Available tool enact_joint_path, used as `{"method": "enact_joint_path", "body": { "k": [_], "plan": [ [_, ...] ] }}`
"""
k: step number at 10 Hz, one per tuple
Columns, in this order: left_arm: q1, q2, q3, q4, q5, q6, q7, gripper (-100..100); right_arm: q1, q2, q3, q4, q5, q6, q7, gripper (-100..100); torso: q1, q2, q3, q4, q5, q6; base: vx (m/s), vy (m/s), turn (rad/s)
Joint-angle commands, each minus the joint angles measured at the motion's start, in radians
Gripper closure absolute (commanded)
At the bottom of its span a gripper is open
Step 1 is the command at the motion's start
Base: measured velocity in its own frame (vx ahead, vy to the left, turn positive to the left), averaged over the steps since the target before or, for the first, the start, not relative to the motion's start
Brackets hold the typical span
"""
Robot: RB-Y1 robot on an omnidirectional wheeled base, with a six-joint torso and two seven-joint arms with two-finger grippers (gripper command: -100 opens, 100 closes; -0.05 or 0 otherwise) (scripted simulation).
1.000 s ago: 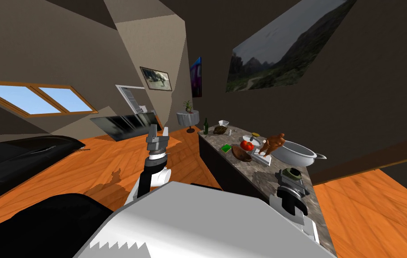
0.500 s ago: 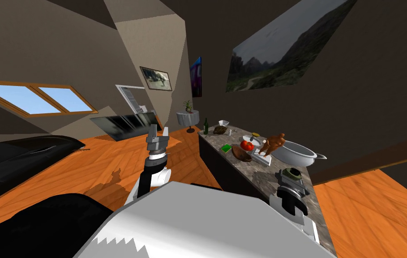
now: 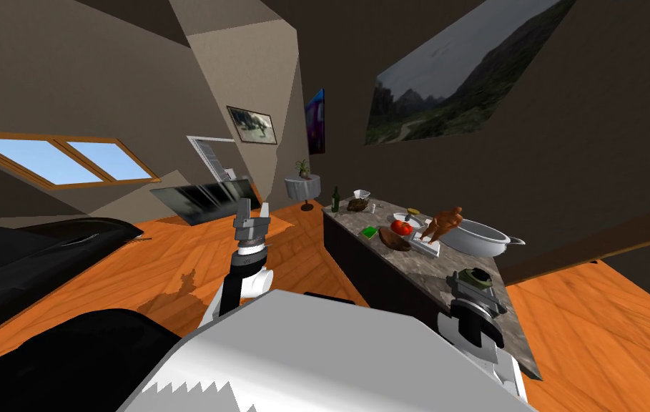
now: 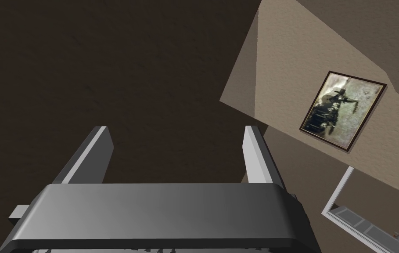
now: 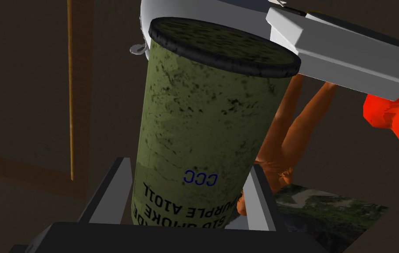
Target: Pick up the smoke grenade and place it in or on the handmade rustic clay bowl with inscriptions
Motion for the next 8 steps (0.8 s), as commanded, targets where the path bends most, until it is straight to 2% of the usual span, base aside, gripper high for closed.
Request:
{"method": "enact_joint_path", "body": {
  "k": [1,4,7,8],
  "plan": [
    [0.0,0.0,0.0,0.0,0.0,0.0,0.0,0,-0.003,-0.042,-0.007,0.002,-0.001,0.007,-0.005,100,0.0,0.0,0.0,0.0,0.0,0.0,-0.168,0.254,-0.021],
    [0.0,0.0,0.0,0.0,0.0,0.0,0.0,0,-0.036,-0.101,-0.027,0.0,-0.005,0.03,-0.018,100,0.005,-0.002,-0.001,0.001,0.003,0.0,-0.1,0.231,-0.021],
    [0.0,0.0,0.0,0.0,0.0,0.0,0.0,0,-0.085,-0.131,-0.051,-0.008,-0.009,0.06,-0.033,100,-0.003,-0.009,-0.004,0.0,0.002,-0.001,-0.01,0.113,0.005],
    [0.0,0.0,0.0,0.0,0.0,0.0,0.0,0,-0.122,-0.141,-0.066,-0.016,-0.012,0.082,-0.043,100,-0.006,-0.012,-0.005,0.0,0.001,-0.001,0.056,0.07,0.039]
  ]
}}
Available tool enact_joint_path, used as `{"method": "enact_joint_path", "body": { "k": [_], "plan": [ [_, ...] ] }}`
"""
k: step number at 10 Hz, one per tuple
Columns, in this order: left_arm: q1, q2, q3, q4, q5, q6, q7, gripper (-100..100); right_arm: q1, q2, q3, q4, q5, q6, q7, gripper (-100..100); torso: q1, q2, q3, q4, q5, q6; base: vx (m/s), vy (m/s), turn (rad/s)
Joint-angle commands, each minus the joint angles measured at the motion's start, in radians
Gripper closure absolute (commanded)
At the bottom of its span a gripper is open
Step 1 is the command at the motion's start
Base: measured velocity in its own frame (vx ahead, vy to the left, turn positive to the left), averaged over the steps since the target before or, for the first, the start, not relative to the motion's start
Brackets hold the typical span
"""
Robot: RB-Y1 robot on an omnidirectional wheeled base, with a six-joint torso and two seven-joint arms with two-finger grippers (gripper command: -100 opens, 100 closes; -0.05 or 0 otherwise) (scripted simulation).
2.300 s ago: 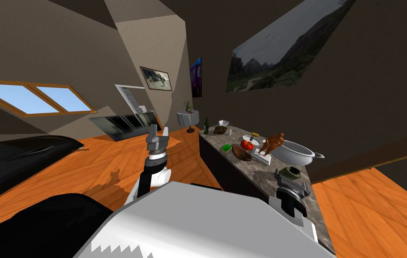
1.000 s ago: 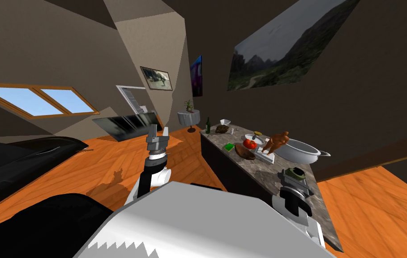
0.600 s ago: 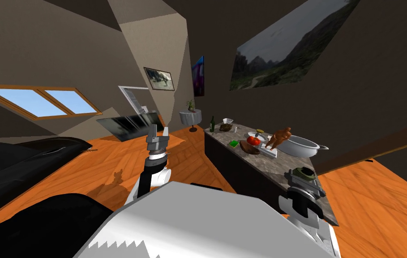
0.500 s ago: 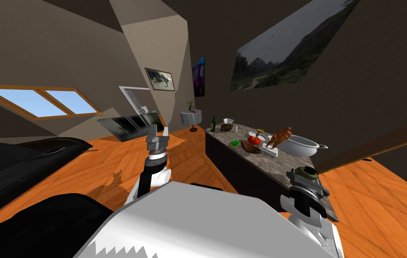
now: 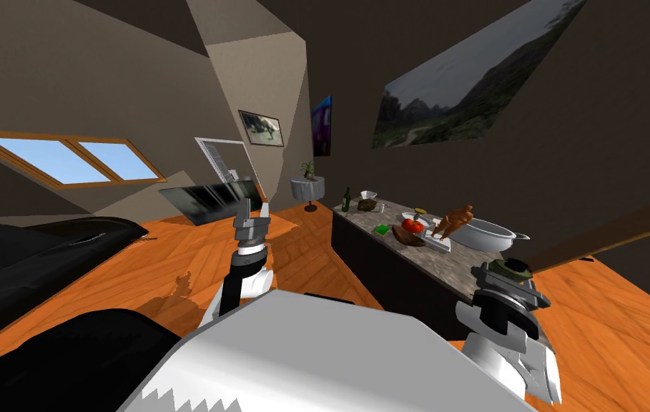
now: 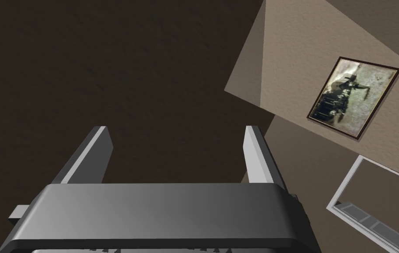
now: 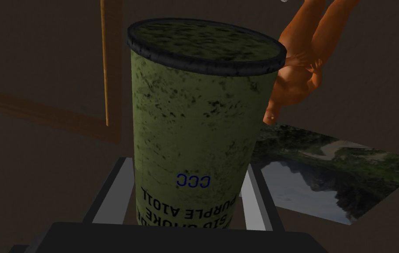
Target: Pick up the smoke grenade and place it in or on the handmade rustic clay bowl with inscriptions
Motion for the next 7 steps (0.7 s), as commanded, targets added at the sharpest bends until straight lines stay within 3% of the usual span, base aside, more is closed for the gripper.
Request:
{"method": "enact_joint_path", "body": {
  "k": [1,7],
  "plan": [
    [0.0,0.0,0.0,0.0,0.0,0.0,0.0,0,-0.031,-0.01,-0.016,0.012,-0.002,0.005,-0.001,100,0.0,0.0,0.0,0.0,0.0,0.0,0.057,0.042,0.007],
    [0.0,0.0,0.0,0.0,0.0,0.0,0.0,0,-0.16,0.003,-0.049,-0.027,-0.01,0.09,-0.027,100,-0.004,-0.001,0.0,0.001,-0.002,-0.002,0.061,0.027,0.028]
  ]
}}
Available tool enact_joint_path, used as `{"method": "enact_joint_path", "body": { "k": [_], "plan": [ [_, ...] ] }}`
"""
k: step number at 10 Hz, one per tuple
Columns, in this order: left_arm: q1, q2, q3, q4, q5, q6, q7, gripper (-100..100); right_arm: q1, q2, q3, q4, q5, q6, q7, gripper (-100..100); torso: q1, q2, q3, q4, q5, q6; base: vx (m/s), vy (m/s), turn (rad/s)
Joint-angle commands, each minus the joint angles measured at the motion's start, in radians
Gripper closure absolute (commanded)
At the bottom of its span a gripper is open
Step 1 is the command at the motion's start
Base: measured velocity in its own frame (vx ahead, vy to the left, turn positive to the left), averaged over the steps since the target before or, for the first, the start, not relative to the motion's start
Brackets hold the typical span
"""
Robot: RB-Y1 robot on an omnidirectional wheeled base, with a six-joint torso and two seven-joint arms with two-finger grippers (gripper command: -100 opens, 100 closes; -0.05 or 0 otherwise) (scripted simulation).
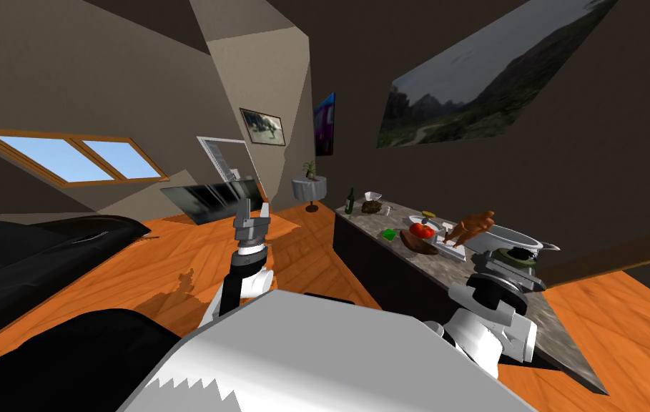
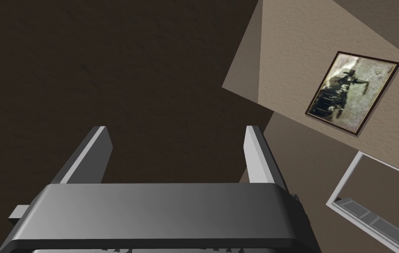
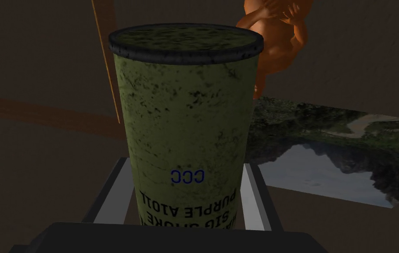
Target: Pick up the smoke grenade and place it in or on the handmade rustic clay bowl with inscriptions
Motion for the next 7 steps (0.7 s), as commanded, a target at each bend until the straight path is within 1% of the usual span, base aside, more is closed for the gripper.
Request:
{"method": "enact_joint_path", "body": {
  "k": [1,2,3,4,5,6,7],
  "plan": [
    [0.0,0.0,0.0,0.0,0.0,0.0,0.0,0,-0.031,0.017,0.002,-0.008,0.001,0.028,-0.001,100,0.0,0.0,0.0,0.0,0.0,0.0,0.04,0.071,0.041],
    [0.0,0.0,0.0,0.0,0.0,0.0,0.0,0,-0.038,0.027,0.012,-0.017,0.005,0.048,0.002,100,0.002,0.001,0.001,0.0,0.0,0.0,0.012,0.1,0.04],
    [0.0,0.0,0.0,0.0,0.0,0.0,0.0,0,-0.039,0.031,0.02,-0.022,0.007,0.06,0.004,100,0.004,0.003,0.001,0.001,0.001,-0.001,-0.005,0.104,0.053],
    [0.0,0.0,0.0,0.0,0.0,0.0,0.0,0,-0.039,0.036,0.039,-0.032,0.015,0.086,0.009,100,0.005,0.004,0.003,0.001,0.002,0.0,0.0,0.098,0.062],
    [0.0,0.0,0.0,0.0,0.0,0.0,0.0,0,-0.037,0.037,0.05,-0.037,0.019,0.101,0.013,100,0.006,0.005,0.003,0.001,0.002,-0.001,0.001,0.079,0.05],
    [0.0,0.0,0.0,0.0,0.0,0.0,0.0,0,-0.032,0.038,0.073,-0.049,0.029,0.133,0.021,100,0.005,0.005,0.003,0.001,0.003,-0.001,0.019,0.061,0.069],
    [0.0,0.0,0.0,0.0,0.0,0.0,0.0,0,-0.028,0.038,0.086,-0.054,0.035,0.151,0.025,100,0.004,0.004,0.002,0.001,0.003,-0.001,0.029,0.044,0.064]
  ]
}}
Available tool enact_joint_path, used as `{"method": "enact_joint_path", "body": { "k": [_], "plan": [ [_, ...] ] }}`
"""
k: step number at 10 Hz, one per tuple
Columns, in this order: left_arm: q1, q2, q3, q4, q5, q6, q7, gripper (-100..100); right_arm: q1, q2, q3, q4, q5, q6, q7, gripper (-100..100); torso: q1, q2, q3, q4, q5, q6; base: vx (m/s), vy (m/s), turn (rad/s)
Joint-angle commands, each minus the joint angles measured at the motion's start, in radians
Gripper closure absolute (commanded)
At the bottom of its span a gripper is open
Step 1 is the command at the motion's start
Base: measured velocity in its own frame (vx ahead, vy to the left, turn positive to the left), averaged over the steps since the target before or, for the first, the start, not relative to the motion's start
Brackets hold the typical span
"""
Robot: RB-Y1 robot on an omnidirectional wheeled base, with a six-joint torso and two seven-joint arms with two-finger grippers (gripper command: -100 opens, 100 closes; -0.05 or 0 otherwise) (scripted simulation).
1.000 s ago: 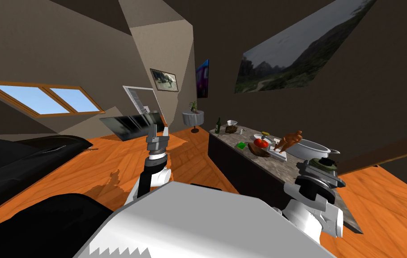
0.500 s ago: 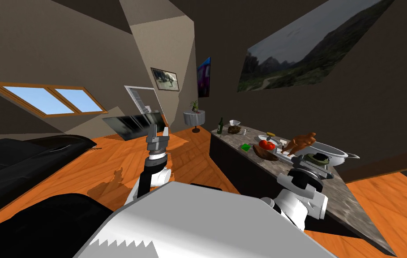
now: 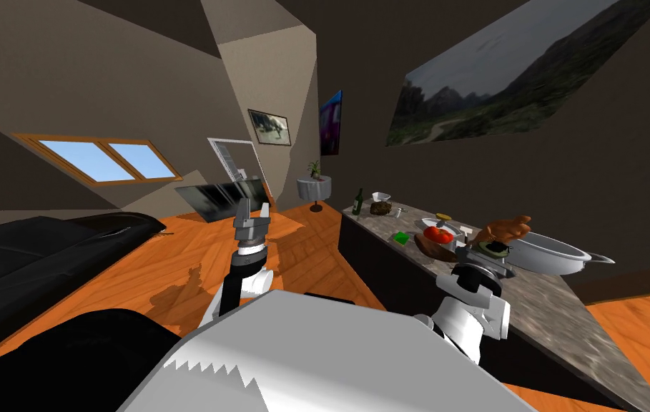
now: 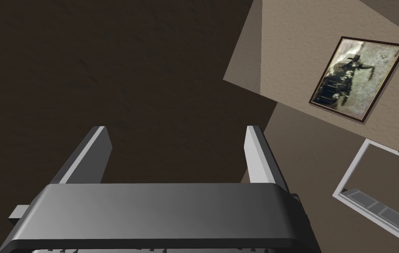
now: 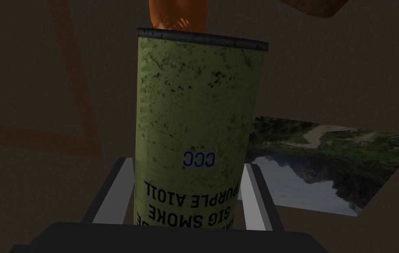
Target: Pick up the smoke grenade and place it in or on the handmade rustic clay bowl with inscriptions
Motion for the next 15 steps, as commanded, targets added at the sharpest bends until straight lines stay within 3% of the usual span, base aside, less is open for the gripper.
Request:
{"method": "enact_joint_path", "body": {
  "k": [1,8,9,10,14,15],
  "plan": [
    [0.0,0.0,0.0,0.0,0.0,0.0,0.0,0,0.006,0.003,0.023,-0.013,0.012,0.033,0.011,100,0.0,0.0,0.0,0.0,0.0,0.0,0.031,0.025,0.06],
    [0.0,0.0,0.0,0.0,0.0,0.0,0.0,0,0.04,0.009,0.121,-0.053,0.058,0.165,0.045,100,-0.002,-0.005,-0.004,-0.003,0.002,-0.001,0.043,-0.009,0.057],
    [0.0,0.0,0.0,0.0,0.0,0.0,0.0,0,0.038,0.005,0.112,-0.048,0.053,0.15,0.04,100,-0.002,-0.004,-0.004,-0.003,0.001,-0.001,0.017,-0.009,0.022],
    [0.0,0.0,0.0,0.0,0.0,0.0,0.0,0,0.039,0.006,0.114,-0.048,0.053,0.154,0.042,-100,-0.002,-0.002,-0.002,-0.002,0.002,0.0,0.0,0.0,0.0],
    [0.0,0.0,0.0,0.0,0.0,0.0,0.0,0,0.039,0.006,0.114,-0.048,0.053,0.154,0.042,-100,-0.001,0.0,-0.001,-0.001,0.002,0.0,0.0,0.0,0.0],
    [0.0,0.0,0.0,0.0,0.0,0.0,0.0,0,0.039,0.006,0.114,-0.047,0.053,0.154,0.042,0,-0.001,0.001,0.0,-0.001,0.003,0.001,0.0,0.0,0.0]
  ]
}}
